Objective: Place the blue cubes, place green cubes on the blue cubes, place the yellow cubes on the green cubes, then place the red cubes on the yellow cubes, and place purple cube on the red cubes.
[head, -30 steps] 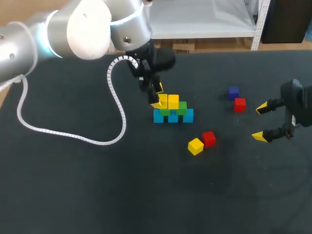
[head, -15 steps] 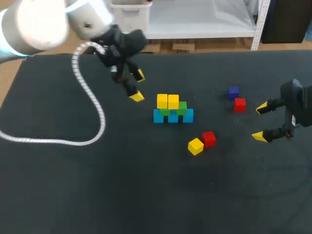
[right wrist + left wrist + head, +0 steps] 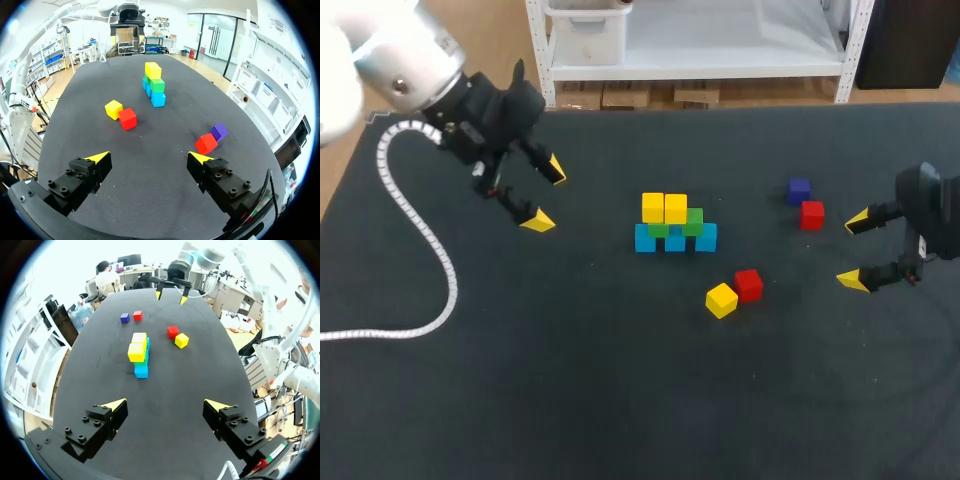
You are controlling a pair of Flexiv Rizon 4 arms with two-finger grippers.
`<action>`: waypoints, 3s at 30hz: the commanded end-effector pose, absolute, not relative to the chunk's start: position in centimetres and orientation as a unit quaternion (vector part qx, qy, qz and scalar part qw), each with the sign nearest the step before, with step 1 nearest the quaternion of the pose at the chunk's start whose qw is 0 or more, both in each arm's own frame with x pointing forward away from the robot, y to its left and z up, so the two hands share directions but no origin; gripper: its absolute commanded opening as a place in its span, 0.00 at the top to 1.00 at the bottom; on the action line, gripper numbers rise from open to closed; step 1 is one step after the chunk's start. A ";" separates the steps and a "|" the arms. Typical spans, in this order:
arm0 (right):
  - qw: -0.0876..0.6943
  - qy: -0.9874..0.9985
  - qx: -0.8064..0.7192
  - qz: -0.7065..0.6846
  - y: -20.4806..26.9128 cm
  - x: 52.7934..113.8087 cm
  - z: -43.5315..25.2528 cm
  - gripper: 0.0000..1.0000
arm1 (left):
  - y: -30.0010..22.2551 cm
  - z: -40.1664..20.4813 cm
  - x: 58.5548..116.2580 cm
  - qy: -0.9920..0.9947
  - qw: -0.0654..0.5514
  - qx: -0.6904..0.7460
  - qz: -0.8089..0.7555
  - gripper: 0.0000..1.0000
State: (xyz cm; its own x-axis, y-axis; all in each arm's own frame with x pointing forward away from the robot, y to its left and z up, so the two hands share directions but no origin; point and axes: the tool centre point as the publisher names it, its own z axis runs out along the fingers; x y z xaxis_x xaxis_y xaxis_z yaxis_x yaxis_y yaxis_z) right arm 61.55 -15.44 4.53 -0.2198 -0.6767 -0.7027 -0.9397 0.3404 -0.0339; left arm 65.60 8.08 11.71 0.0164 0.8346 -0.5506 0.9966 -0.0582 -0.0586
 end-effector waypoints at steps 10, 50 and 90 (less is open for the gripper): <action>0.321 0.753 -0.536 0.206 -15.4 61.6 4.4 0.00 | 9.5 12.5 64.3 0.659 0.207 0.687 -0.225 0.00; 0.127 0.376 -0.902 0.168 1.3 60.1 3.7 0.00 | 9.6 12.6 64.2 0.660 0.201 0.689 -0.223 0.00; 0.144 0.465 -0.866 0.115 -0.9 58.8 0.7 0.00 | 9.6 12.6 64.2 0.660 0.201 0.689 -0.223 0.00</action>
State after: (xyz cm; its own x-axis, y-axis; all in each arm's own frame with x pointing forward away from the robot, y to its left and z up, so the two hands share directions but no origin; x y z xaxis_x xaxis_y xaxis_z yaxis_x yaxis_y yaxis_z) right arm 58.95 -0.90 0.69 0.5425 -0.7674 -0.3418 -0.8366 -0.5304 -0.1371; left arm 64.20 9.53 12.62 0.0283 0.8203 -0.5713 0.9987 -0.0480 -0.0194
